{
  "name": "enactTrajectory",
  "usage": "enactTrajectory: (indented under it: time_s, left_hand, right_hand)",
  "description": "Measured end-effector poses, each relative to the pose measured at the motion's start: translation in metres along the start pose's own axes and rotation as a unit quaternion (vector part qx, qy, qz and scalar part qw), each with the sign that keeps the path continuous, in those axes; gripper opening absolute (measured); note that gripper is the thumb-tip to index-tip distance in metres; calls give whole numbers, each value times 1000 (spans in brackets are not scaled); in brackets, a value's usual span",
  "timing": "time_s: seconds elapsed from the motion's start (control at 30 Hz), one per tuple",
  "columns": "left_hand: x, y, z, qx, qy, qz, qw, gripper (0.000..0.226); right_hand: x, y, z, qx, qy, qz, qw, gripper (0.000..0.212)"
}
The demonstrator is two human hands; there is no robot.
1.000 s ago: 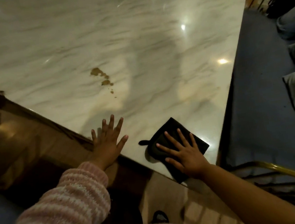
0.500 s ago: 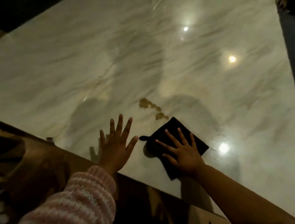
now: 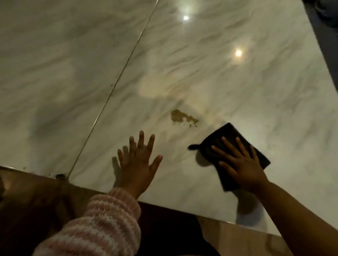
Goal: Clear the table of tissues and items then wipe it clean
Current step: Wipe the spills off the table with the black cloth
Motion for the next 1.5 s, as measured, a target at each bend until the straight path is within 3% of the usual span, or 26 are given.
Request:
enactTrajectory:
  time_s: [0.1,0.17,0.3,0.4,0.53,0.63,0.77,0.87,1.0,1.1,1.23,1.37,1.43,1.5]
  left_hand:
    - [3,-3,18,-5,-25,5,1000,73]
    - [5,-3,28,-24,-41,19,999,68]
    - [7,-4,42,-49,-34,42,997,62]
    - [7,-6,43,-47,-37,56,997,61]
    - [8,-8,43,-47,-25,71,996,60]
    - [9,-8,44,-51,-29,77,995,61]
    - [9,-9,44,-47,-32,75,996,60]
    - [9,-8,44,-50,-34,77,995,61]
    - [8,-7,46,-45,-27,78,996,68]
    - [10,-9,48,-37,-19,84,996,72]
    - [10,-9,49,-36,-15,79,996,70]
    - [10,-8,49,-39,-13,71,997,71]
    - [10,-9,50,-37,-12,69,997,71]
    - [10,-9,50,-34,-7,64,997,71]
  right_hand:
    - [-12,-39,8,95,-40,-4,995,55]
    - [-14,-63,35,115,-49,-3,992,55]
    - [-3,-61,79,3,-16,8,1000,56]
    - [2,-35,56,-58,2,5,998,55]
    - [-15,-62,16,82,-31,-23,996,54]
    - [-25,-111,40,142,-62,-9,988,51]
    - [-16,-116,94,18,-36,4,999,52]
    - [-9,-83,80,-52,-7,10,999,54]
    - [-26,-100,33,74,-46,-26,996,54]
    - [-37,-148,49,151,-93,-14,984,51]
    - [-26,-158,106,33,-49,3,998,51]
    - [-14,-107,97,-140,35,0,990,52]
    - [-22,-110,71,-103,23,-19,994,52]
    - [-33,-136,58,0,-19,-18,1000,51]
Point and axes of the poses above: each hand's wrist, its own y-axis away from the middle knuckle, its own x-axis out of the palm, z = x × y, the point moved 3 cm from there along -y, towards the middle knuckle, and after that the axes turned 7 degrees about z, right-handed, at the moved point
